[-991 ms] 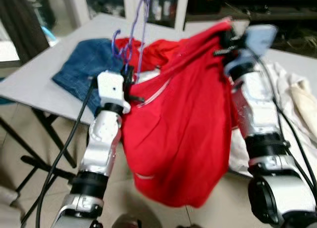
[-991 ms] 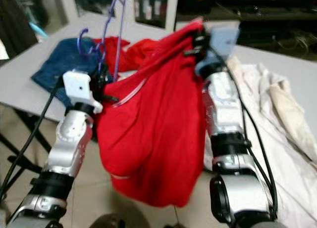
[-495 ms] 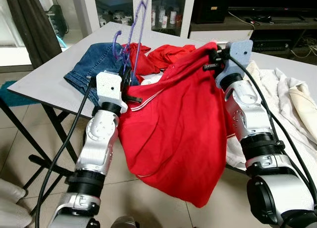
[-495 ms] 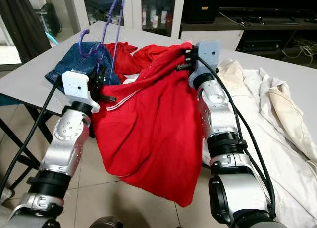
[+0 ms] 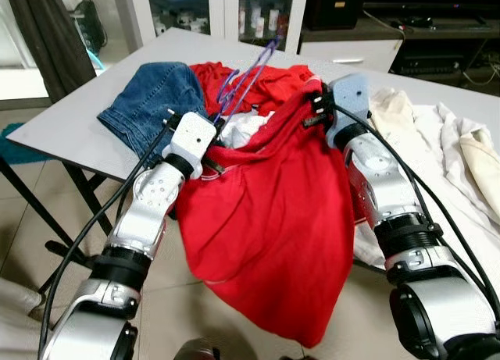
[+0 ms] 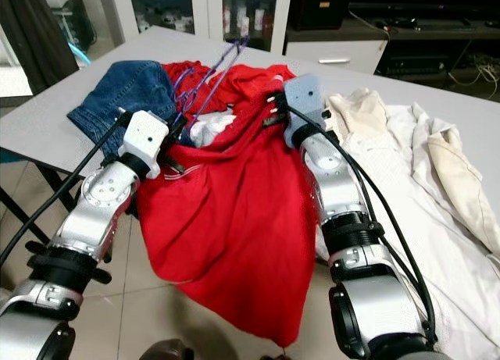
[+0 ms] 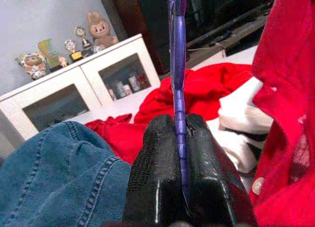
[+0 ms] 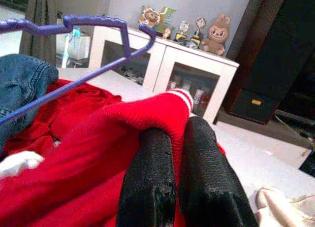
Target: Hang hanger
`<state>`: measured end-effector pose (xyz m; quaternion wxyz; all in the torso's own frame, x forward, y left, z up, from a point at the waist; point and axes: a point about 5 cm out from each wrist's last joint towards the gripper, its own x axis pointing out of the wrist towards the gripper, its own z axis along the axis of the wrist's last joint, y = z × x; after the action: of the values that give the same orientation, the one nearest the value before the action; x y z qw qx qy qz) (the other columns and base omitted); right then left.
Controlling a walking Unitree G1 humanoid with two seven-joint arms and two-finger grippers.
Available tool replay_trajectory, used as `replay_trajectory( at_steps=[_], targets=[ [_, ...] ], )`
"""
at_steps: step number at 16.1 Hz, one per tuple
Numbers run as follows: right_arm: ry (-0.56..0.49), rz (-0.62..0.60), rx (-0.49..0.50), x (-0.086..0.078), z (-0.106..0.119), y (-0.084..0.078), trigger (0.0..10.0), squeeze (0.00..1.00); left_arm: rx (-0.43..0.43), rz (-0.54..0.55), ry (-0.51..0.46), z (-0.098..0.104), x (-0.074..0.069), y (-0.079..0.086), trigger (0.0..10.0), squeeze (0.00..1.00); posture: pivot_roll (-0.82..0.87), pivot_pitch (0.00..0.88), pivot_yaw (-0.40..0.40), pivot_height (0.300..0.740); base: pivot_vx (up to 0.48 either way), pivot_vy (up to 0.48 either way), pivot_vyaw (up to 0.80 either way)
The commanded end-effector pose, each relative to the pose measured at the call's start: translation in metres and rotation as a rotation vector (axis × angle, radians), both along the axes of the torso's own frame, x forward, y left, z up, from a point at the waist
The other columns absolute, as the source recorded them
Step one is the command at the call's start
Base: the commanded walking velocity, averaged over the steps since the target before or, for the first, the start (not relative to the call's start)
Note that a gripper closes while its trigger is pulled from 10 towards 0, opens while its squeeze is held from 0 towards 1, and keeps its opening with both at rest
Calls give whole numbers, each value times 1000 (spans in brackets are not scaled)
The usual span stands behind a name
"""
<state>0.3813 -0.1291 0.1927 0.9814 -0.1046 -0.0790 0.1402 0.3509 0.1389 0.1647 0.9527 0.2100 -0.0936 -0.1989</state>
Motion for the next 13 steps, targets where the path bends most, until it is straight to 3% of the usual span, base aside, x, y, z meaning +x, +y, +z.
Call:
replay_trajectory(
  at_steps=[1, 2, 4, 7, 9, 10, 13],
  targets=[
    [34, 23, -85, -2, -10, -2, 0, 0, 31, 16, -25, 7, 5, 2, 10000, 0, 239, 1, -22, 740, 0, 0, 0],
    [44, 37, -106, -3, -13, -1, 0, 0, 36, 21, -31, 8, 5, 2, 10000, 0, 239, 1, -22, 740, 0, 0, 0],
    [67, 60, -176, -5, -23, 3, 1373, 0, 25, 41, -32, 7, 7, 1, 10000, 0, 242, 0, -25, 740, 0, 0, 0],
    [52, 35, -140, -3, -18, 3, 275, 0, 16, 33, -29, 3, 4, -6, 10000, 0, 246, 0, -27, 740, 0, 0, 0],
    [-36, -40, -17, 1, 2, -4, 196, 0, -7, 29, -37, 2, 2, -11, 10000, 0, 249, 0, -27, 740, 0, 0, 0],
    [-143, -117, 105, 5, 29, -18, 1333, 0, -40, 24, -56, 5, 1, -13, 10000, 0, 247, 0, -26, 740, 0, 0, 0],
    [-230, -95, 156, 17, 72, -24, 2314, 0, -83, 45, -104, 14, 3, -14, 10000, 0, 240, 0, -25, 740, 0, 0, 0]
  ],
)
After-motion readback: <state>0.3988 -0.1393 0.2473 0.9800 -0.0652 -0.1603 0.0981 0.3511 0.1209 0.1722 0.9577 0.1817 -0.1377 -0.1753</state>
